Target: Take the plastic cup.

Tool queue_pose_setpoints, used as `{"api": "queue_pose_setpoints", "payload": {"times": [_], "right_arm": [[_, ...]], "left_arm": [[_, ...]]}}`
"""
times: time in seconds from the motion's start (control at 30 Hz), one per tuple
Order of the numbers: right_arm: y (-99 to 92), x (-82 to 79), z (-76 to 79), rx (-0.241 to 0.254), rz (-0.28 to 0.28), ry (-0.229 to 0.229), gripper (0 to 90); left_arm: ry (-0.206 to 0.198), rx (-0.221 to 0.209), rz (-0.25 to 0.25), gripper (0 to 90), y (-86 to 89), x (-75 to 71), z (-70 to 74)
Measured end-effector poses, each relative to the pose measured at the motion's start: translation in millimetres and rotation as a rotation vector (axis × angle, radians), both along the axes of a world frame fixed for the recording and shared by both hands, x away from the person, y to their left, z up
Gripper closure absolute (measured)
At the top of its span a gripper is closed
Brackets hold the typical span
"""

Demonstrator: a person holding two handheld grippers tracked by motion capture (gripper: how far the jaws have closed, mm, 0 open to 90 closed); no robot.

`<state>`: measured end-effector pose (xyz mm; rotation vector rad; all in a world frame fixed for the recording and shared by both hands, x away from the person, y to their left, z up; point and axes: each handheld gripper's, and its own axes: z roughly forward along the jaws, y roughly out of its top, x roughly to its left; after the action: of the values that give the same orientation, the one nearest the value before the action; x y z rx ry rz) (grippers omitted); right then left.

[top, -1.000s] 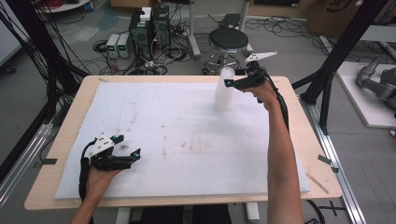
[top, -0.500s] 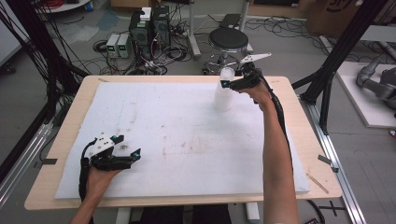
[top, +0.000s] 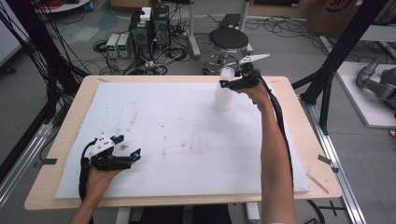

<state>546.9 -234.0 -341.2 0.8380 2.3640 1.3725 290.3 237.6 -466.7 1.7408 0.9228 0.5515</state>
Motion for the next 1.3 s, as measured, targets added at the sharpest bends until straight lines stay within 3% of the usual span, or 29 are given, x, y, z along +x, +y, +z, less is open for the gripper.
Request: {"api": "queue_pose_setpoints", "payload": {"times": [0.43, 1.3], "right_arm": [[1.3, -1.7, 1.6, -0.003, 0.005, -0.014, 32.2], [1.3, -2.4, 2.2, 0.005, -0.01, -0.025, 35.9]], "left_arm": [[0.001, 0.0, -0.002, 10.7, 0.0, 0.0, 0.1], [-0.002, 0.005, -0.004, 10.7, -0.3, -0.1, 0.1]]}}
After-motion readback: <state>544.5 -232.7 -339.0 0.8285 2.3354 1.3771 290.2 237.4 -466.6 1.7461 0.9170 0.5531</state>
